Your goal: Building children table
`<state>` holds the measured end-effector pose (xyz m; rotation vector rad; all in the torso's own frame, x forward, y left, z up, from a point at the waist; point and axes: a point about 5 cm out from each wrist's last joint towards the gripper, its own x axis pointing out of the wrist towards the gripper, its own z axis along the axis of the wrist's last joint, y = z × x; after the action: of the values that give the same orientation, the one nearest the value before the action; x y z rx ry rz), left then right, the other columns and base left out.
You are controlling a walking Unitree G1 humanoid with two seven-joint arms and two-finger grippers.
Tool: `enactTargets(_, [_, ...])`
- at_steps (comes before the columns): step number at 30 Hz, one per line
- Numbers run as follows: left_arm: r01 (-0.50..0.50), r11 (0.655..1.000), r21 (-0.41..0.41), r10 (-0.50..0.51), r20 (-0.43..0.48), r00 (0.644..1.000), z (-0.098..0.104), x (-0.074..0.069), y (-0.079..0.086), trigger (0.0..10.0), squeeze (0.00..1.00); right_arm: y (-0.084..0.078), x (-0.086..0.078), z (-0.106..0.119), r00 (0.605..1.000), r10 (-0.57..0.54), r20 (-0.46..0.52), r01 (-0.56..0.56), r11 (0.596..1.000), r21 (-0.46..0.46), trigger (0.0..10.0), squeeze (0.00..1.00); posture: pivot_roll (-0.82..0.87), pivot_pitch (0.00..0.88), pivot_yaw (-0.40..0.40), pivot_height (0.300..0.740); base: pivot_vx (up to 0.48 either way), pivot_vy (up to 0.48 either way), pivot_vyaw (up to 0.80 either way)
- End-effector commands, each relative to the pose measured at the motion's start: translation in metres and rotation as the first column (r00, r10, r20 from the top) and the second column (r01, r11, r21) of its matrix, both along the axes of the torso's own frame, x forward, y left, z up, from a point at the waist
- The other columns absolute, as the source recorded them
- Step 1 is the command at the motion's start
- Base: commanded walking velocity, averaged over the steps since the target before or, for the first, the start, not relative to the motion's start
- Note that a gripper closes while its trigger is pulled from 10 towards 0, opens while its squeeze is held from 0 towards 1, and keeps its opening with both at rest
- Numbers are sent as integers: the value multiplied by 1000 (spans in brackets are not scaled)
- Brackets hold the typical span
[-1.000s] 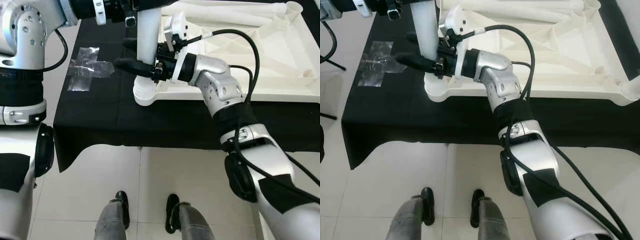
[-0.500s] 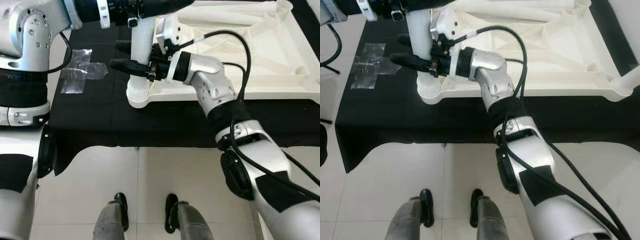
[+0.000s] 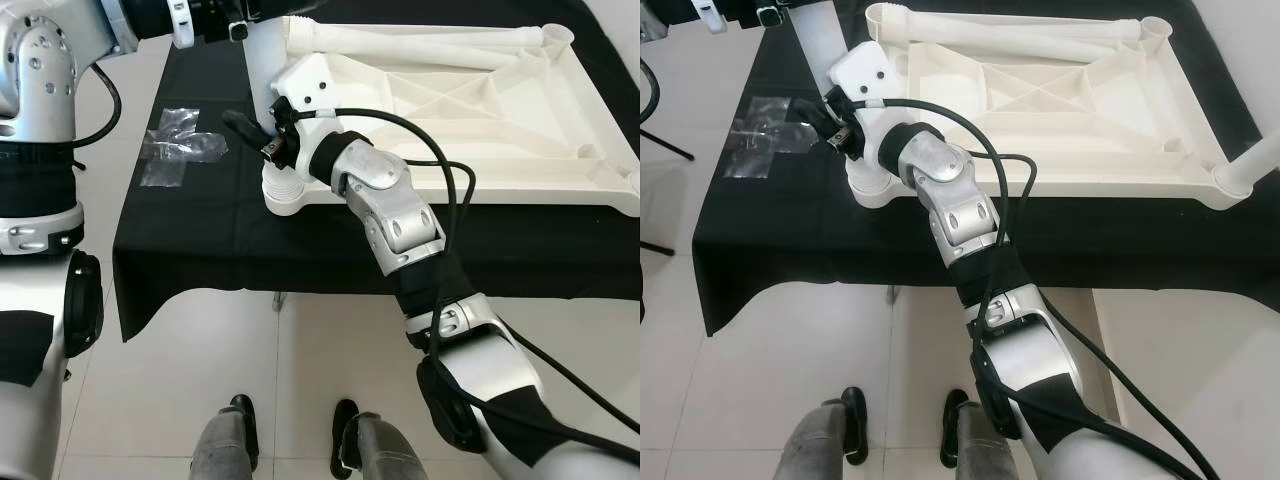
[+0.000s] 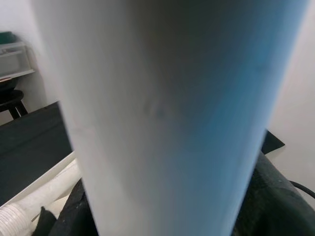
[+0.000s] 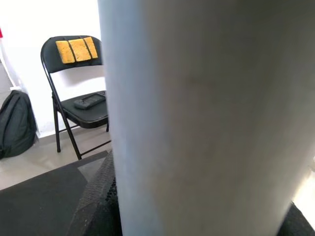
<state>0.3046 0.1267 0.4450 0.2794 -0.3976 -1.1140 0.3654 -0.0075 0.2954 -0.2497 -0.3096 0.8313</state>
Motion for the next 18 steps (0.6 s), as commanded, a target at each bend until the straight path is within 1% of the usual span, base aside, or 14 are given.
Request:
enactTargets(1, [98,993,59,-99,21,995,-1,-11,-20,10000,0,4,4,-43,984,-74,-162,50,988,-150,0,0,126,308,-62,740,0,0,0])
enactTargets(2, [98,994,55,-99,17,995,-1,-10,-19,0,0,3,3,-42,983,-85,-165,62,988,-140,0,0,130,308,-63,740,0,0,0])
enactTargets(6, [94,994,56,-95,16,995,-2,-9,-17,0,0,0,3,-40,979,-112,-169,90,987,-129,0,0,136,304,-64,740,0,0,0])
enactTargets(12, [88,995,52,-89,20,996,-1,-8,-16,0,0,-1,5,-40,977,-119,-176,97,987,-126,0,0,137,297,-61,740,0,0,0])
enactTargets(13, [87,995,53,-88,22,996,-1,-8,-16,0,0,-1,5,-39,977,-120,-178,99,987,-124,4039,0,137,296,-60,740,0,0,0])
enactTargets(14, [86,995,54,-88,23,996,-1,-7,-15,0,0,-1,5,-39,976,-120,-179,99,987,-123,4039,0,137,296,-60,740,0,0,0])
enactTargets(15, [86,995,55,-88,23,996,-1,-7,-15,0,0,-2,6,-39,977,-117,-181,96,988,-121,10000,0,138,294,-60,740,0,0,0])
enactTargets(18, [86,995,56,-88,23,996,0,-7,-16,0,0,-3,7,-36,978,-100,-183,80,990,-116,10000,0,141,290,-61,740,0,0,0])
